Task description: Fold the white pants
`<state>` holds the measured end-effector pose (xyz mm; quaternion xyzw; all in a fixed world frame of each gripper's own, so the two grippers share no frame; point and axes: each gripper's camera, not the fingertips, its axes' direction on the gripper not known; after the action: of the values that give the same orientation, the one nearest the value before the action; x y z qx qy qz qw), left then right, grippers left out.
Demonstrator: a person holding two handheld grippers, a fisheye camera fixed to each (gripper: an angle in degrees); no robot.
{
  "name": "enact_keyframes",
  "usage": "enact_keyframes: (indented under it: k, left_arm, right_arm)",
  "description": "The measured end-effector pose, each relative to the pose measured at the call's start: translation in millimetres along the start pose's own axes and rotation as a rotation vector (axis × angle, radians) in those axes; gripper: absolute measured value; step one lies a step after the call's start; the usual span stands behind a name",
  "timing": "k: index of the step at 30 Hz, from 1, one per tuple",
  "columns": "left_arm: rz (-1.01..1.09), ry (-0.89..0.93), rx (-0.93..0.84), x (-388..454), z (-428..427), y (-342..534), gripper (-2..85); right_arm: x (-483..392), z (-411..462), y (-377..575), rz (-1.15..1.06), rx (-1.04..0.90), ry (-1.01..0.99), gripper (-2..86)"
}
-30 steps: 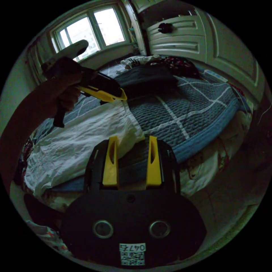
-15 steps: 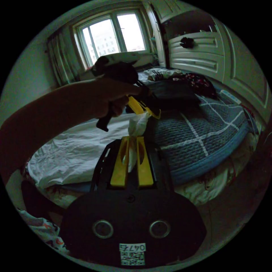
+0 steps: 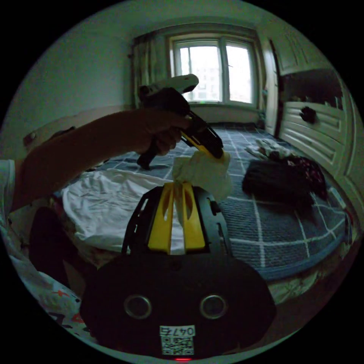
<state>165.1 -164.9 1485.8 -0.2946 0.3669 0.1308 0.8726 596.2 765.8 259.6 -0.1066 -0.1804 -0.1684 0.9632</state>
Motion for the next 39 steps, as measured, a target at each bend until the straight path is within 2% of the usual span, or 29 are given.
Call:
enact_keyframes:
  k: [5, 8, 15, 19, 23, 26, 28, 31, 33, 37, 39]
  left_arm:
    - [-0.137, -0.107, 0.053, -78.7, -52.2, 101.8, -0.9]
    - [-0.236, -0.096, 0.047, -129.1, -62.2, 162.8, -0.9]
    - [-0.349, -0.034, 0.027, -213.3, -57.2, 263.8, -0.5]
    - [-0.358, -0.003, 0.064, -237.3, -61.8, 302.3, 1.8]
    - [-0.425, -0.104, 0.102, -266.9, -80.5, 348.4, 4.8]
    - [-0.468, -0.2, 0.198, -279.3, -110.5, 386.6, 3.3]
    - [-0.428, -0.181, 0.21, -277.7, -120.6, 402.6, 1.2]
    - [-0.295, -0.05, 0.155, -267.2, -114.0, 413.1, -0.1]
    - [-0.227, -0.01, 0.105, -261.3, -97.0, 416.2, -0.3]
    - [-0.237, -0.088, -0.003, -270.0, -64.9, 427.9, -0.4]
    - [-0.305, -0.203, -0.084, -288.5, -48.4, 448.9, -0.6]
  right_arm:
    - [-106.7, 42.2, -19.6, -0.109, -0.067, -0.128, 0.8]
    - [-160.1, 69.7, -21.9, -0.136, -0.107, -0.233, 0.6]
    - [-265.0, 133.2, -13.9, -0.22, -0.218, -0.208, 0.7]
    - [-305.1, 160.9, -14.0, -0.25, -0.256, -0.208, 5.4]
    - [-340.6, 176.6, -13.3, -0.311, -0.289, -0.314, 9.7]
    - [-368.1, 157.3, -16.9, -0.401, -0.194, -0.413, 6.6]
    - [-375.8, 140.7, -22.3, -0.455, -0.083, -0.422, 3.9]
    - [-354.2, 139.5, -43.6, -0.348, 0.002, -0.29, 0.9]
    - [-340.9, 156.0, -52.7, -0.313, -0.044, -0.225, 0.0]
    - [-364.8, 207.2, -57.9, -0.379, -0.231, -0.255, -0.4]
    - [-393.0, 224.3, -54.4, -0.437, -0.257, -0.264, -0.4]
